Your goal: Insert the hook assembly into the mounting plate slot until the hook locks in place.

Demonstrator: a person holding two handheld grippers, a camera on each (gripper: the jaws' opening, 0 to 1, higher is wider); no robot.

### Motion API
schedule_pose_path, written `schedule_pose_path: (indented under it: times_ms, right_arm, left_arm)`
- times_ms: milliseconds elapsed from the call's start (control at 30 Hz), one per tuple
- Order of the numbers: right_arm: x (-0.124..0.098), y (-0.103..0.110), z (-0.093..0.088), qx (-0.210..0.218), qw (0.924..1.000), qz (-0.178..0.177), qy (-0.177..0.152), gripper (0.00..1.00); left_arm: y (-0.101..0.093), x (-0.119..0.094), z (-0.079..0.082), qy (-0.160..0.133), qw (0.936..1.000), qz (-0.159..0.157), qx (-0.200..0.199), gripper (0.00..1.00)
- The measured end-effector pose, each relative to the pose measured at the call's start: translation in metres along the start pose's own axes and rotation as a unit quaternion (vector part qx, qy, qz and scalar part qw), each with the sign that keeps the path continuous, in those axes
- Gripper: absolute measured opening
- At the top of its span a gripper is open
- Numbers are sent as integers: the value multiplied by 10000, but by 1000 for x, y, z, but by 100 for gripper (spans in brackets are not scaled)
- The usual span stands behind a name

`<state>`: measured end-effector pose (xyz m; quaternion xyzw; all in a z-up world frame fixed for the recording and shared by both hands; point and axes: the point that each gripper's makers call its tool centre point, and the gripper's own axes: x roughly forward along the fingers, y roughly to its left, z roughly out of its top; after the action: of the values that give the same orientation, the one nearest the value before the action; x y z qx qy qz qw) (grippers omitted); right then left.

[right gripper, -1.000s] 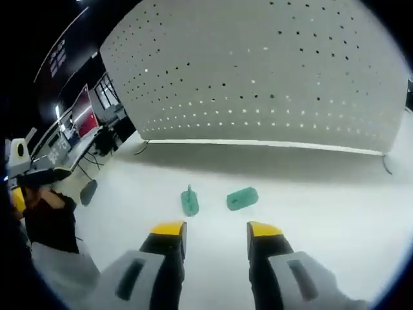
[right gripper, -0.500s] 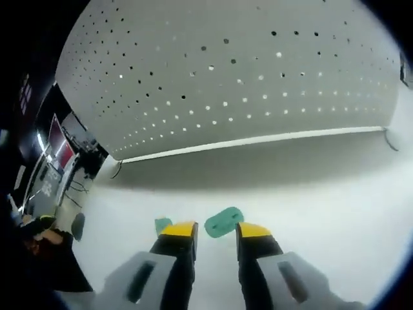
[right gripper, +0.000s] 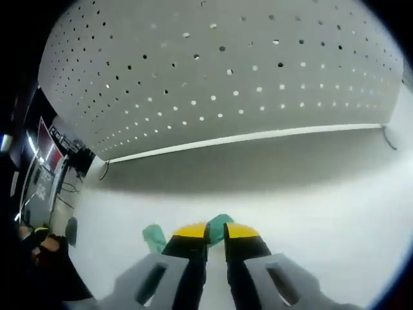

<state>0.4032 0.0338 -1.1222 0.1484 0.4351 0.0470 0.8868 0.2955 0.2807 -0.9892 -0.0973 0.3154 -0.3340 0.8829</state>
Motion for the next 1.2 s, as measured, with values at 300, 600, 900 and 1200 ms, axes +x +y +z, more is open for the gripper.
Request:
schedule_pose_path:
  times_ms: [300, 600, 900, 1200]
  right_arm:
    - [-2, 0, -1, -154, 9998, 25, 76, 6]
    - [-4, 4, 2, -331, 9994, 103, 63, 2]
    - [-9, 5, 2, -563, 9983, 135, 19, 0]
    - [-18, 9, 11, -717, 9971, 145, -208, 0]
  left_arm:
    - [0, -2, -4, 21, 10000, 15, -37, 100]
    - [-1, -2, 0, -1, 10000, 3, -16, 100]
    - [-5, 1, 4, -10, 10000, -53, 35, 100]
    - [-6, -4, 7, -57, 10000, -18, 73, 100]
